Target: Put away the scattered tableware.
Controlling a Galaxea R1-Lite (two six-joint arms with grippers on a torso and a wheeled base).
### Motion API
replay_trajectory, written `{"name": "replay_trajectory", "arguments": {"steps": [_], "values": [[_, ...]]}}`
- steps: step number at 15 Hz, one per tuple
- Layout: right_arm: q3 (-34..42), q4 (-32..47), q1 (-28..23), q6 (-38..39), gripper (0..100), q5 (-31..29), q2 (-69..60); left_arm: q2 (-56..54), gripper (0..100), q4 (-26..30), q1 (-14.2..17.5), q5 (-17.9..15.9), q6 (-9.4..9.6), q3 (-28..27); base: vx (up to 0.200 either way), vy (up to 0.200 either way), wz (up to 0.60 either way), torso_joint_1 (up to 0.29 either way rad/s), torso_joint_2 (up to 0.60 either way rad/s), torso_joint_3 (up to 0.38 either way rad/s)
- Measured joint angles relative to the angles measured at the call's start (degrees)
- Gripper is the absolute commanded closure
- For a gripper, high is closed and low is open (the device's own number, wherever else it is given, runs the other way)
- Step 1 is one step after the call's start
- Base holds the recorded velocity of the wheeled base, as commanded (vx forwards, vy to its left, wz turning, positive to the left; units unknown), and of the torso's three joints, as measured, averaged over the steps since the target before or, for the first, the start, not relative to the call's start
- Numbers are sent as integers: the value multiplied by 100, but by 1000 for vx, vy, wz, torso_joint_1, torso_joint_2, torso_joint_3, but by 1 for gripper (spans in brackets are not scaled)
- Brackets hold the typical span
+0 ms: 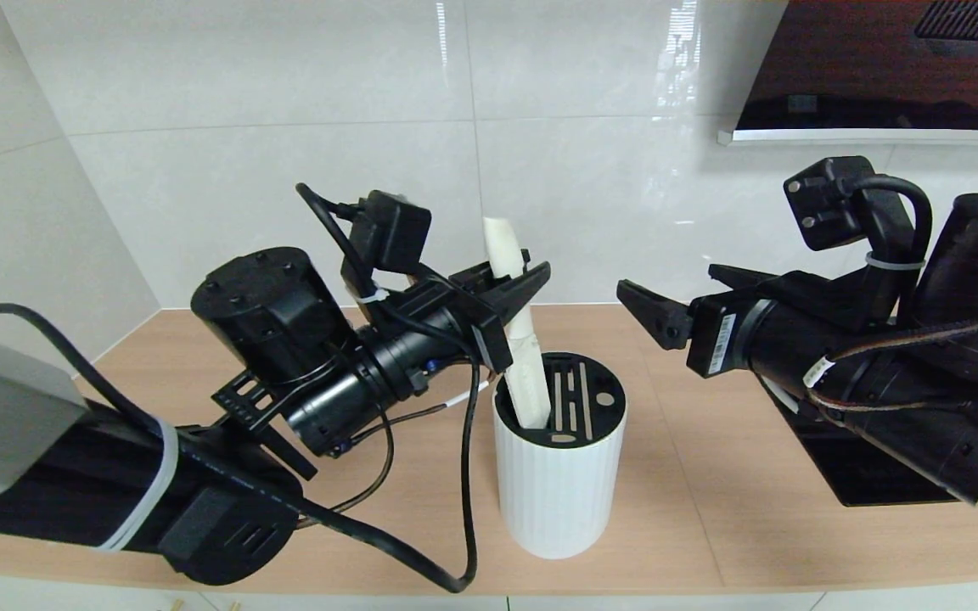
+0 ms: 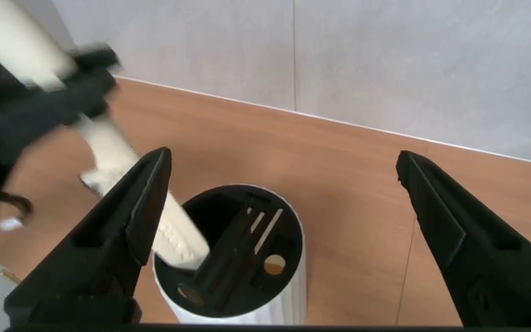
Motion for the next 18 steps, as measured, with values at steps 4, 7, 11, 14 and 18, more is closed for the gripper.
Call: {"name": "replay_trajectory", "arguments": {"steps": [4, 7, 11, 14, 18], "values": [[7, 0, -4, 0, 0, -2, 20, 293, 100, -66, -11, 63, 6, 23, 0, 0, 0, 0, 0, 0], [7, 0, -2, 0, 0, -5, 28, 438, 100, -77, -11, 79, 2, 34, 0, 0, 0, 0, 0, 0], [10, 0, -2, 0, 0, -5, 41, 599, 100, -83, -55, 84, 0, 100, 0, 0, 0, 0, 0, 0], [10, 0, 0, 0, 0, -5, 55, 758, 100, -301, -91, 90, -2, 117, 0, 0, 0, 0, 0, 0], [10, 1, -2, 0, 0, -52, 61, 891, 100, -389, -204, 187, -9, 185, 0, 0, 0, 0, 0, 0]]}}
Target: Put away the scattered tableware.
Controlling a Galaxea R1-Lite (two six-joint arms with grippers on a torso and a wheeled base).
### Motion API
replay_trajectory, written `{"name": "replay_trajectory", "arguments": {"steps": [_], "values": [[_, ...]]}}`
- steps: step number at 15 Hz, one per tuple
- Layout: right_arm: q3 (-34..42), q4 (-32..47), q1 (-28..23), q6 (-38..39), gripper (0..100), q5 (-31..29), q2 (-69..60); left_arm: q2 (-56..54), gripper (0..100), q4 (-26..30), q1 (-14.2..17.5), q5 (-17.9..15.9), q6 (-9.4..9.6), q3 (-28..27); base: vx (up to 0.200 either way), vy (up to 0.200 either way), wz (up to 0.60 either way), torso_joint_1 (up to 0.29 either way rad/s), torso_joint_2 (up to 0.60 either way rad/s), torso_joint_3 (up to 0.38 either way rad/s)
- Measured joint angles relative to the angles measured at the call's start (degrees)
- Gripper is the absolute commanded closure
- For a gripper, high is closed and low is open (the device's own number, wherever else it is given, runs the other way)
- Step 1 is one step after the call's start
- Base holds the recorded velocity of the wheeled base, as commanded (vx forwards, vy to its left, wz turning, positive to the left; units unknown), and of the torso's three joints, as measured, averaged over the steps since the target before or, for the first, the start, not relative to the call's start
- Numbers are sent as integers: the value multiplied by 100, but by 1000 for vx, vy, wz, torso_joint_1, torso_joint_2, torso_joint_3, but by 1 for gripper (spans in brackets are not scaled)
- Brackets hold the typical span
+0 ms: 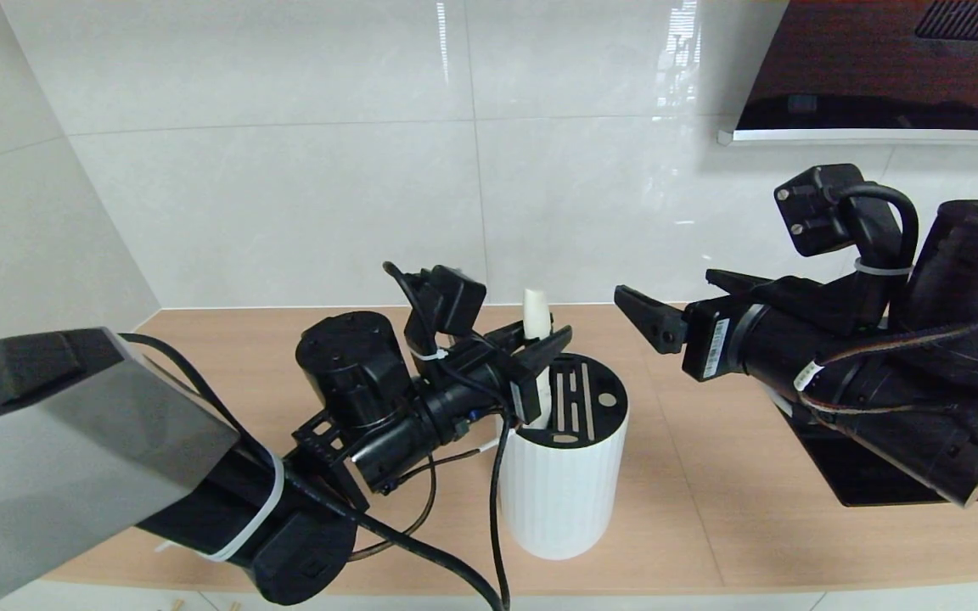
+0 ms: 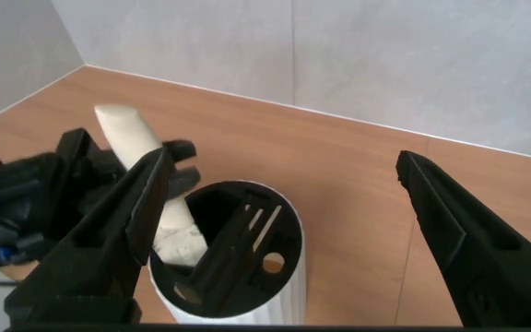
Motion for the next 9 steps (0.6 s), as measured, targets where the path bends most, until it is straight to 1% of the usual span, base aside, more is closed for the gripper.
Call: {"name": "replay_trajectory", "arguments": {"steps": [2, 3, 5, 7, 8, 9], "values": [[0, 2, 0, -2, 0, -21, 2, 11, 100, 24, -56, 21, -2, 57, 0, 0, 0, 0, 0, 0], [0, 0, 0, 0, 0, -23, 6, 21, 0, 33, -61, 18, 2, 69, 0, 0, 0, 0, 0, 0], [-2, -1, 0, 0, 0, -23, 6, 22, 0, 33, -69, 24, -5, 80, 0, 0, 0, 0, 0, 0], [-2, -1, 2, 0, 0, -24, 9, -1, 0, -50, -72, 155, -24, 77, 0, 0, 0, 0, 0, 0], [-2, -1, 0, 0, 0, -24, 11, -20, 0, -219, -72, 308, -27, 74, 0, 0, 0, 0, 0, 0], [-7, -1, 2, -2, 0, -24, 11, -52, 0, -468, -74, 557, -27, 67, 0, 0, 0, 0, 0, 0]]}}
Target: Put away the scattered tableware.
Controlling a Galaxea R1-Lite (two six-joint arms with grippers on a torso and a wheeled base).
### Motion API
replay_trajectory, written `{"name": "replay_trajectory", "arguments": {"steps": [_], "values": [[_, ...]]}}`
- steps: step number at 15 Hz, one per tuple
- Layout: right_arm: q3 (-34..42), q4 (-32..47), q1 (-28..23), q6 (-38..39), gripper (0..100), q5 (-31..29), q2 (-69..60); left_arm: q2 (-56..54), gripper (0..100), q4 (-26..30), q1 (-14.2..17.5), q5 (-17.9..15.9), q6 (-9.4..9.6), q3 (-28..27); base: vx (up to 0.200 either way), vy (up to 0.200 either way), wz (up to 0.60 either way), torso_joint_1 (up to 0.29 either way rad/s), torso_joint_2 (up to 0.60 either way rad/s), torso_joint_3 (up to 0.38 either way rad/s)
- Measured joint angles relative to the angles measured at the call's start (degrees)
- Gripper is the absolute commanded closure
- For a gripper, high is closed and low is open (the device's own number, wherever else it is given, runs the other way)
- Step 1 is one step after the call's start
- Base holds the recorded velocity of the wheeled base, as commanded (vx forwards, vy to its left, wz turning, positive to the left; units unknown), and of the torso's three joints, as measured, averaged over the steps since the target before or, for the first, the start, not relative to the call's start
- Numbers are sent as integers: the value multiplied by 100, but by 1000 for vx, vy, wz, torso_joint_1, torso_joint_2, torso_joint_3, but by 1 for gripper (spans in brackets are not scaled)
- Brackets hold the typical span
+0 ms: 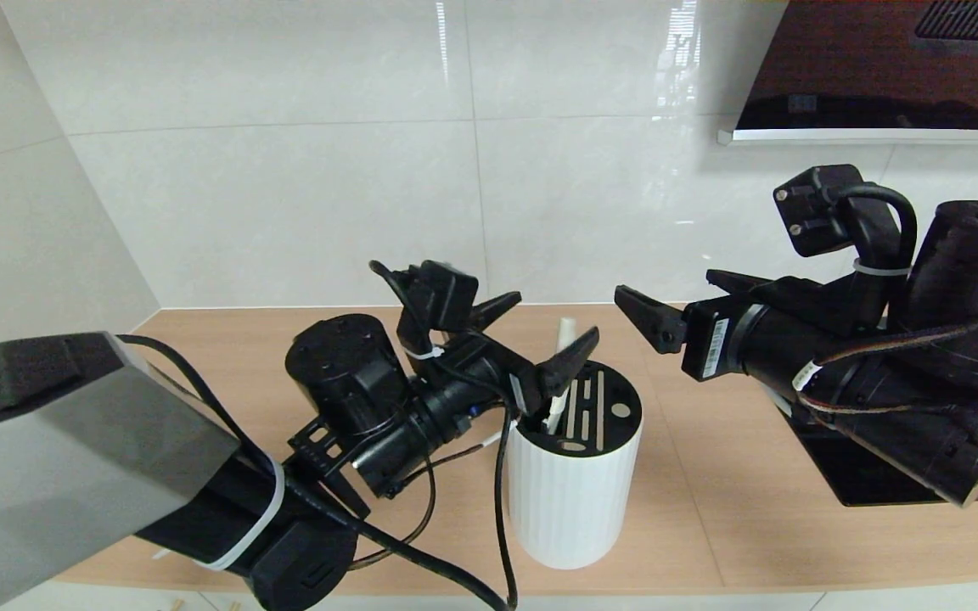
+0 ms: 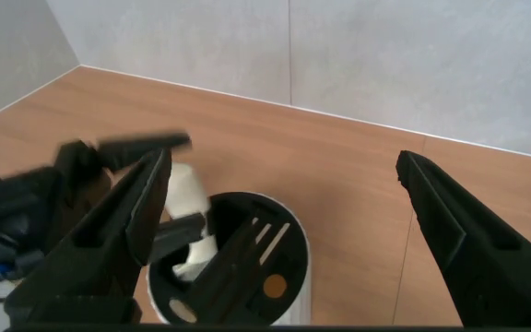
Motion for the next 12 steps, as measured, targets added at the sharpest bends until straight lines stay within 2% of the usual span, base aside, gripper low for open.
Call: {"name": "replay_trajectory", "arguments": {"steps": [2, 4, 8, 12], "values": [[-4, 0, -2, 0, 0, 1, 0, -130, 0, -197, -4, 488, 0, 49, 0, 0, 0, 0, 0, 0], [-4, 0, -2, 2, 0, -7, 0, -338, 0, -373, -9, 769, 18, 256, 0, 0, 0, 0, 0, 0], [20, -13, -119, 2, 0, 11, -85, -1128, 0, -413, 24, 869, 13, 558, 0, 0, 0, 0, 0, 0], [184, 1, -667, -27, 0, 35, -601, -2642, 0, -360, 474, 809, 20, 950, 0, 0, 0, 0, 0, 0]]}}
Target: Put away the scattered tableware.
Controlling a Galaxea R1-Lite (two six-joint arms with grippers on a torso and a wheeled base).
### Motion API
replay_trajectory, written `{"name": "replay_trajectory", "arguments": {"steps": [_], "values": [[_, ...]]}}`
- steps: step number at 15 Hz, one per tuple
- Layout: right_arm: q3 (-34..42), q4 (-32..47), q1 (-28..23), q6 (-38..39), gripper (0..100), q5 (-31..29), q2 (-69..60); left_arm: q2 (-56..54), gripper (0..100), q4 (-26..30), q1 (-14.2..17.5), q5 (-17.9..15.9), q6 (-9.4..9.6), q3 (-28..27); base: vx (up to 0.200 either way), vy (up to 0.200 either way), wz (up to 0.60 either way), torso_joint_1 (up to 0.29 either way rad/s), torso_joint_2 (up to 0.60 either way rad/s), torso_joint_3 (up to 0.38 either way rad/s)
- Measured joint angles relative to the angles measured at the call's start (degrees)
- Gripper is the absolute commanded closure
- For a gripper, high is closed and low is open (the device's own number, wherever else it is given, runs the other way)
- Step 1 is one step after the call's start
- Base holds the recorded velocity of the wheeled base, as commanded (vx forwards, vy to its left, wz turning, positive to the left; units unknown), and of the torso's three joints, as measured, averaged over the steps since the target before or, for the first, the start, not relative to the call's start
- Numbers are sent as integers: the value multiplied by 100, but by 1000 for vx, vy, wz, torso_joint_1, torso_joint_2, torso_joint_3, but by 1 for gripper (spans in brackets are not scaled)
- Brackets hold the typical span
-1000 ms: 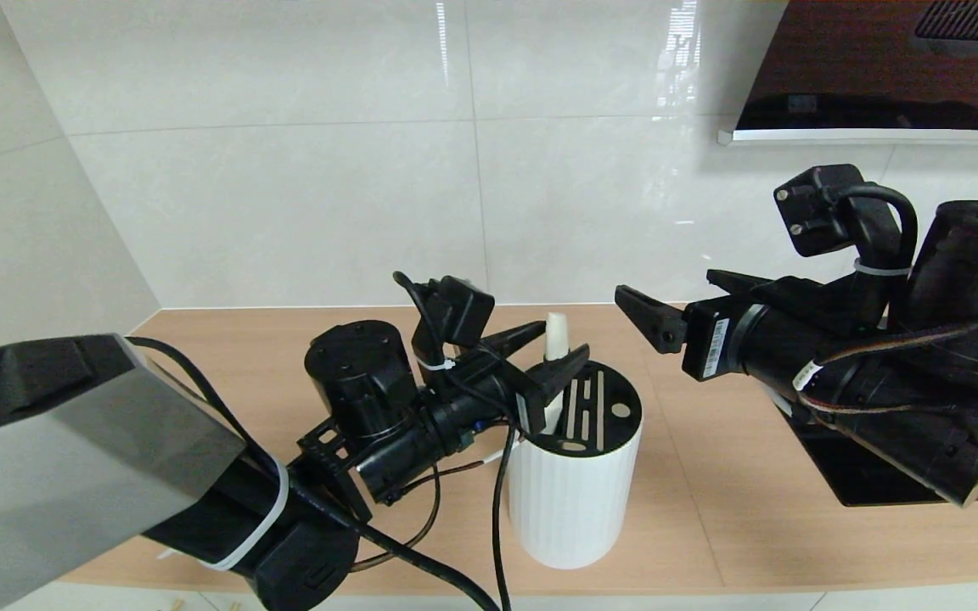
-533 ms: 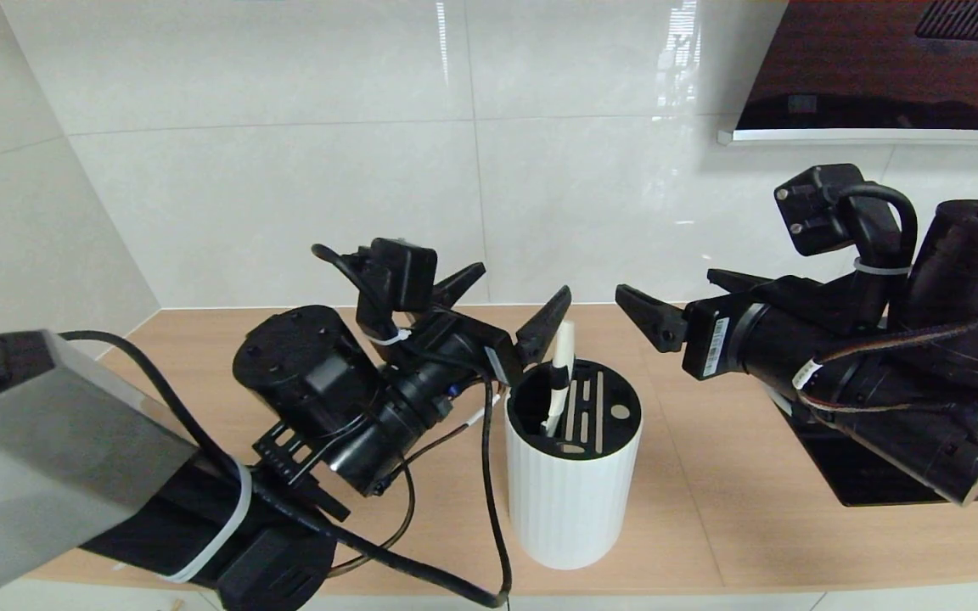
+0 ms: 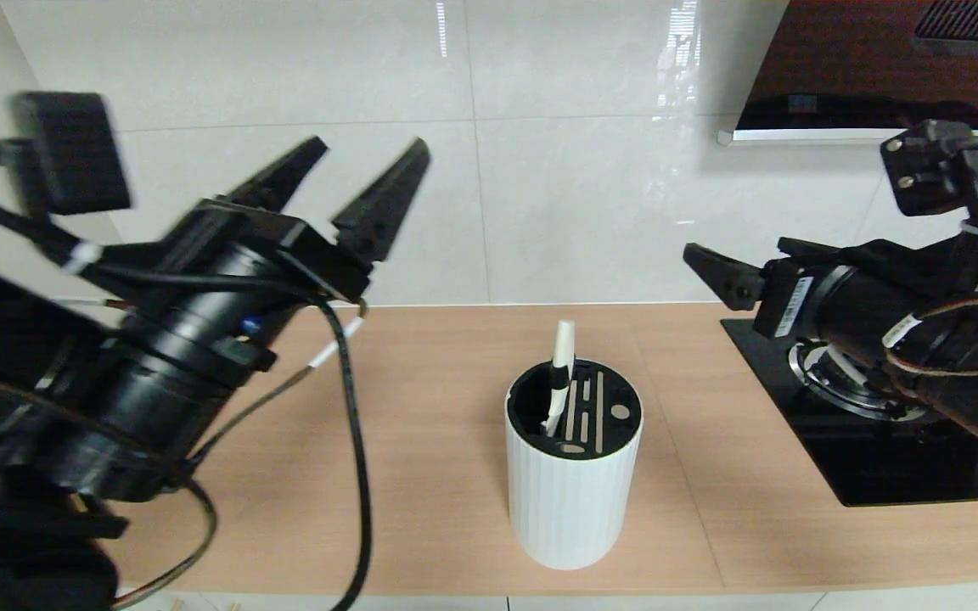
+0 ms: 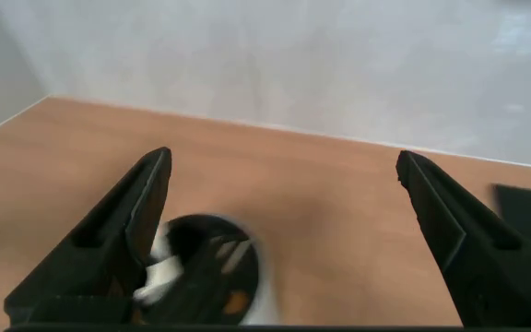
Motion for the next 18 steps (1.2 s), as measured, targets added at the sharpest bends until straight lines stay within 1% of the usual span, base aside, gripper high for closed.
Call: {"name": "replay_trajectory", "arguments": {"steps": [2, 3, 4, 5, 6, 8, 10, 11, 12, 13, 14, 15, 17, 18], "values": [[378, 13, -232, -9, 0, 4, -512, -986, 0, 390, 178, -24, 11, 467, 0, 0, 0, 0, 0, 0], [629, 35, -391, -12, 0, 9, -862, -1524, 0, 764, 226, -33, 24, 714, 0, 0, 0, 0, 0, 0], [920, 60, -605, -34, 0, 20, -1276, -2142, 0, 1303, 265, -35, 35, 944, 0, 0, 0, 0, 0, 0], [1164, 88, -800, -83, 0, 33, -1696, -2756, 0, 1985, 289, -38, 44, 1095, 0, 0, 0, 0, 0, 0], [1364, 174, -970, -124, 0, 56, -2160, -3404, 0, 2886, 330, -40, 51, 1191, 0, 0, 0, 0, 0, 0], [1619, 689, -1235, -201, 0, 91, -3211, -4799, 0, 5119, 562, -80, 62, 1258, 0, 0, 0, 0, 0, 0], [1742, 1702, -1414, -308, 0, 110, -4333, -6153, 0, 7030, 1002, -217, 65, 1211, 0, 0, 0, 0, 0, 0], [1775, 2219, -1512, -345, 0, 110, -4863, -6739, 0, 7679, 1273, -296, 54, 1184, 0, 0, 0, 0, 0, 0], [1801, 2695, -1687, -369, 0, 116, -5364, -7252, 0, 8152, 1590, -341, -6, 1175, 0, 0, 0, 0, 0, 0], [1840, 3128, -2002, -388, 0, 127, -5841, -7683, 0, 8431, 1918, -333, -107, 1219, 0, 0, 0, 0, 0, 0], [1908, 3440, -2349, -402, 0, 168, -6267, -7974, 0, 8459, 2215, -240, -217, 1331, 0, 0, 0, 0, 0, 0], [1993, 3621, -2649, -410, 0, 236, -6585, -8142, 0, 8409, 2416, -152, -261, 1456, 0, 0, 0, 0, 0, 0], [2283, 3897, -3261, -416, 0, 412, -7268, -8463, 0, 8220, 2935, -130, -263, 1724, 0, 0, 0, 0, 0, 0], [2478, 4031, -3512, -418, 0, 422, -7541, -8644, 0, 8160, 3103, -124, -195, 1919, 0, 0, 0, 0, 0, 0]]}}
